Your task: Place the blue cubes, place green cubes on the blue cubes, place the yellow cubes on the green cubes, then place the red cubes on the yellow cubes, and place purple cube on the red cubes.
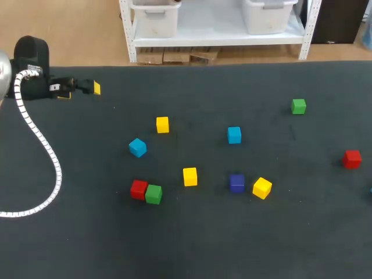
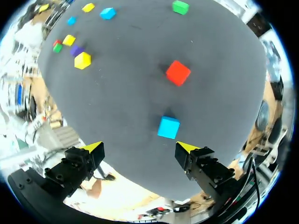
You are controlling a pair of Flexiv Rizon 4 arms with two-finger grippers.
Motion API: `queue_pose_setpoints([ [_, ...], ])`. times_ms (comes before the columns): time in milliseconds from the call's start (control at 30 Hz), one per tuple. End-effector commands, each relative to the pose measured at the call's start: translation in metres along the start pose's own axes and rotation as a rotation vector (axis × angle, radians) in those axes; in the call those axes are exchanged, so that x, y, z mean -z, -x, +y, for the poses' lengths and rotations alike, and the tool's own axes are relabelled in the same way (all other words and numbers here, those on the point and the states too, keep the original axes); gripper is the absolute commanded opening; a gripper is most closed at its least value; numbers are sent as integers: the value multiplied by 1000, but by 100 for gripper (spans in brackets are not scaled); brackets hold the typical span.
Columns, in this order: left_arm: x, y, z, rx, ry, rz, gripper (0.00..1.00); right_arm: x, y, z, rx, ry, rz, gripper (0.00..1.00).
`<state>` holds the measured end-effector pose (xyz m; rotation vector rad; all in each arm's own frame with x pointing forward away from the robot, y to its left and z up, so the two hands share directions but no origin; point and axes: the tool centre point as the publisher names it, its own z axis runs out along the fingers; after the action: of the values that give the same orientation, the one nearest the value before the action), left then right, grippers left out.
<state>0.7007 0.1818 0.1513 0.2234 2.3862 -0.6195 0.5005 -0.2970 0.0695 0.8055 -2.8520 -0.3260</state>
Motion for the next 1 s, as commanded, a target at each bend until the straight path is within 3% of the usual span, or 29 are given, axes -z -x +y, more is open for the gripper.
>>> queue_pose_setpoints([
  [33, 0, -1, 2, -2, -12, -6, 100, -11, -10, -5, -3, -20, -13, 100],
  [400, 0, -1, 2, -2, -12, -6, 100, -28, -18, -10, 22, -74, 71, 100],
  [1000, 0, -1, 2, -2, -12, -6, 100, -47, -3, -18, -43, -65, 32, 100],
])
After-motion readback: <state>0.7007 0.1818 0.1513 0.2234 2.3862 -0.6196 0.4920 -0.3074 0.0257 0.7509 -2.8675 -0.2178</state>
